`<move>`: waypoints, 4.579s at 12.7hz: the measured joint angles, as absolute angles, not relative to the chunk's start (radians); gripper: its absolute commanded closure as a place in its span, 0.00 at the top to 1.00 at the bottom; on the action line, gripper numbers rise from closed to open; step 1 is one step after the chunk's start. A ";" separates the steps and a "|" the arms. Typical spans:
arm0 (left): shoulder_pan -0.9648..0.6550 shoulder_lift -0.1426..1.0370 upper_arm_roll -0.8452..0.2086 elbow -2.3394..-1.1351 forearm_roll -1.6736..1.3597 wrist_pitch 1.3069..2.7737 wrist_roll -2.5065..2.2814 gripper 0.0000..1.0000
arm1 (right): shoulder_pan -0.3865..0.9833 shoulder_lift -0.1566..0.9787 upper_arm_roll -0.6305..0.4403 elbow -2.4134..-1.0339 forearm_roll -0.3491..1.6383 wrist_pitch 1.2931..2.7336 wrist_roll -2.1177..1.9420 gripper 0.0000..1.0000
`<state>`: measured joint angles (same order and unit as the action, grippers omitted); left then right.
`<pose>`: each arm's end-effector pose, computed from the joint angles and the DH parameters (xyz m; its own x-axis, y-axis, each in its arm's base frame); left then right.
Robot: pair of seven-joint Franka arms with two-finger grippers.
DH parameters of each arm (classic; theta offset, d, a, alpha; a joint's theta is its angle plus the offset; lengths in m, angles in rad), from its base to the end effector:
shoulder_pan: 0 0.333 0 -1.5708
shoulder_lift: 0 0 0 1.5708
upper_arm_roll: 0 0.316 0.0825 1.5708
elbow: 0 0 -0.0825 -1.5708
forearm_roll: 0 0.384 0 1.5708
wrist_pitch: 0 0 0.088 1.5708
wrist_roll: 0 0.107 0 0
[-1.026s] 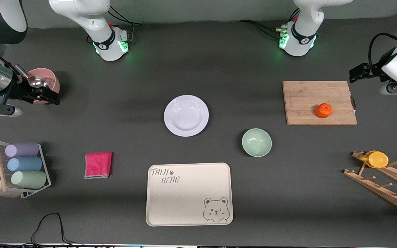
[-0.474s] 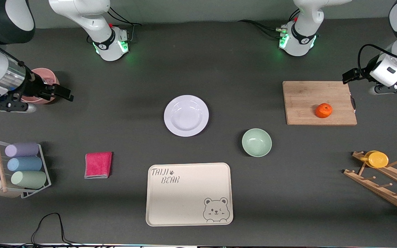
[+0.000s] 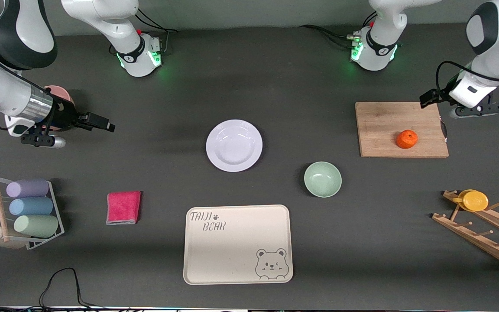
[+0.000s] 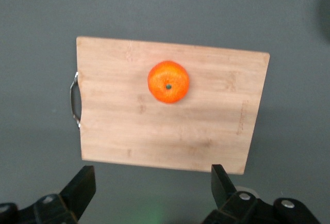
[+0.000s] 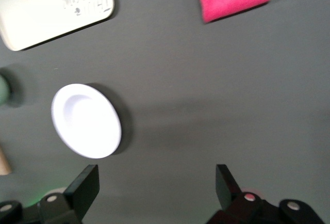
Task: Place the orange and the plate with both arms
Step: 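Lower the left gripper onto the orange and close it, then lift the orange with the left gripper while the right gripper nears the plate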
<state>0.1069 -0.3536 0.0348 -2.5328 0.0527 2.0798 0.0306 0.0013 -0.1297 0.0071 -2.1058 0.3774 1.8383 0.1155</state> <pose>0.4028 0.0600 0.3910 0.9916 0.0813 -0.1006 0.0788 -0.9965 -0.0281 0.5008 0.0338 0.4685 0.9616 -0.1961 -0.1923 -0.2500 -0.9146 -0.3178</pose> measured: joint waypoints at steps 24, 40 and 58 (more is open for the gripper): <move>0.104 0.068 0.025 -2.625 0.053 2.644 0.036 0.27 | -0.001 0.149 0.086 -2.207 1.063 1.965 -0.244 1.00; 0.104 -0.061 0.016 -2.358 0.053 2.100 0.039 0.13 | -0.001 0.150 0.100 -2.243 1.070 1.937 -0.410 1.00; -0.379 0.457 -0.279 -1.165 -0.066 1.503 -0.879 0.13 | 0.002 0.510 0.184 -2.138 1.359 2.043 -0.800 1.00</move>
